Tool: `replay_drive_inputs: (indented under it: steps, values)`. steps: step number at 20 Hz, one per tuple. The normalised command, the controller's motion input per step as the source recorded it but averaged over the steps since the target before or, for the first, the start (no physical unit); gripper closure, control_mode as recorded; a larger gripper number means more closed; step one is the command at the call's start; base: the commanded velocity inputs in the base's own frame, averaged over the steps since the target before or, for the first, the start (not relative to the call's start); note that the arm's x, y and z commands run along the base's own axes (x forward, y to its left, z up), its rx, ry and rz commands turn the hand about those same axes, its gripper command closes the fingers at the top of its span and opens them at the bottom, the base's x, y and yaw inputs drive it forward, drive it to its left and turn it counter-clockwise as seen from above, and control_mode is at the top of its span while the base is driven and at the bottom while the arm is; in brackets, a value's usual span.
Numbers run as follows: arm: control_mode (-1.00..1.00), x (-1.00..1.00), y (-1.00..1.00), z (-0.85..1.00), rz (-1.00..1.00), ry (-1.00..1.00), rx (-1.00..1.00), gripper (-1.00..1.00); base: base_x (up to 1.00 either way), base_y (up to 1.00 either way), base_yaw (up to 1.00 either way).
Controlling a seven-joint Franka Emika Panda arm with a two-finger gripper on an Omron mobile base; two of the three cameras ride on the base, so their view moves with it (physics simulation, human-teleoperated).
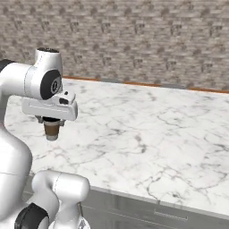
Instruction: Move the drinks to the dining counter.
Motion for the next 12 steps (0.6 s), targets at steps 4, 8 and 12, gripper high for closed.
replay_drive_inputs:
  steps: [4, 8, 12]
  values:
    - [-1.00, 0.17, 0.04, -0.17, 0.04, 0.00, 0.00, 1.00, 0.00, 0.00, 0.00]
    - [-1.00, 0.29, 0.13, -0.29, 0.05, 0.00, 0.00, 1.00, 0.00, 0.00, 0.00]
    - [-1.00, 0.38, 0.14, -0.42, 0.07, 0.00, 0.00, 1.00, 0.00, 0.00, 0.00]
